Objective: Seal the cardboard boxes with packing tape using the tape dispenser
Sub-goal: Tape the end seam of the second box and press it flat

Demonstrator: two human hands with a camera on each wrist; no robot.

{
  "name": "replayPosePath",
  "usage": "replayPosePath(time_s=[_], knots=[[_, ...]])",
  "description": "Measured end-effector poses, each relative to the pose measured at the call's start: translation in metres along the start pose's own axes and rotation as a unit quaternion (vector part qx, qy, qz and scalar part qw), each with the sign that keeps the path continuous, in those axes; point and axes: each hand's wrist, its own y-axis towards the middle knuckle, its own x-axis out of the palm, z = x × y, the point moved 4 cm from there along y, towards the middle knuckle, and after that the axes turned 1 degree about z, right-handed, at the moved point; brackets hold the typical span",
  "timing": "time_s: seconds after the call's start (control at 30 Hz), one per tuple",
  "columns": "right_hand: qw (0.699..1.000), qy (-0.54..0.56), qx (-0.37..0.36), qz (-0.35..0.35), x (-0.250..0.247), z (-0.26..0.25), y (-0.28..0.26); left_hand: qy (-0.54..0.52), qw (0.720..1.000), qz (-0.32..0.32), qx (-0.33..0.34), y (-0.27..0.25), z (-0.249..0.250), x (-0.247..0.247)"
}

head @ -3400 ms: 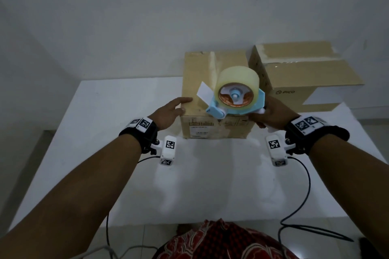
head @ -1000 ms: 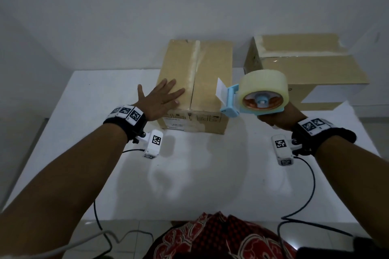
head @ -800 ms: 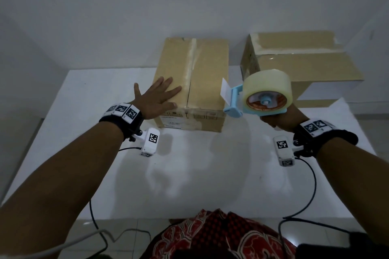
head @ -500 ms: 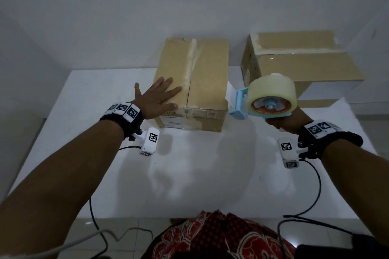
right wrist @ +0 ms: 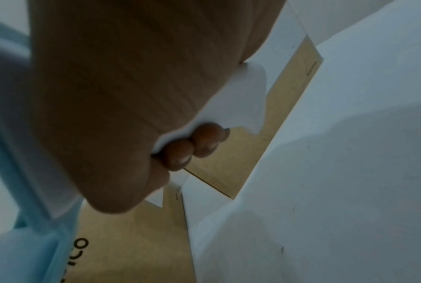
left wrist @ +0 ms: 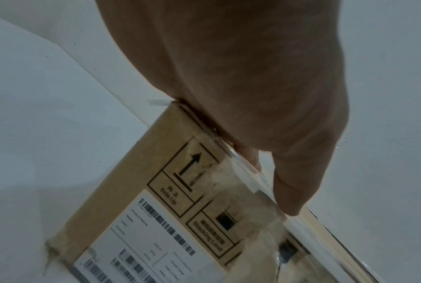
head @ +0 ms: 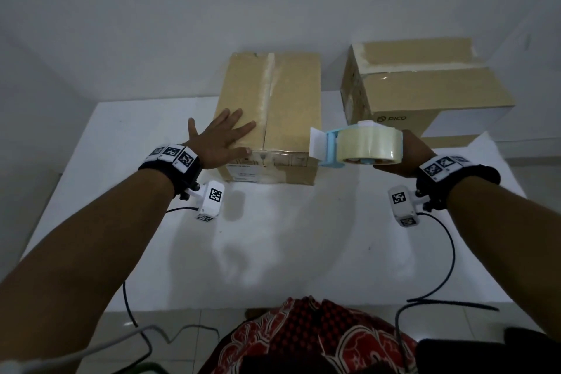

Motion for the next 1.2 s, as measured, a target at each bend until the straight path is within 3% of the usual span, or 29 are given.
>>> replayPosePath(time_s=[0.37,0.7,0.8,0.93,1.1,1.2], knots=[[0.997,-0.061,0.044,0.028,0.013,0.002,-0.016,0.004,1.0,0.006,-0.001,-0.014,0.007,0.002],[0.981,-0.178,0.082,-0.004,0.012,0.012,-0.04,-0.033,0.999,0.016,-0.039,-0.017,0.007,0.004],[0.986,-0.043,0.151,0.047,0.035,0.028,-0.06,-0.041,0.998,0.016,-0.035,-0.014,0.009,0.005],[0.964,0.094,0.212,0.131,0.064,0.038,-0.071,-0.043,0.999,0.019,-0.024,-0.016,0.005,0.006],[0.989,0.049,0.137,0.032,0.077,0.039,-0.071,-0.045,0.998,0.037,0.002,-0.021,-0.009,0.002],[0.994,0.016,0.107,0.02,0.085,0.041,-0.073,-0.063,0.997,0.043,0.013,-0.022,-0.019,0.003]])
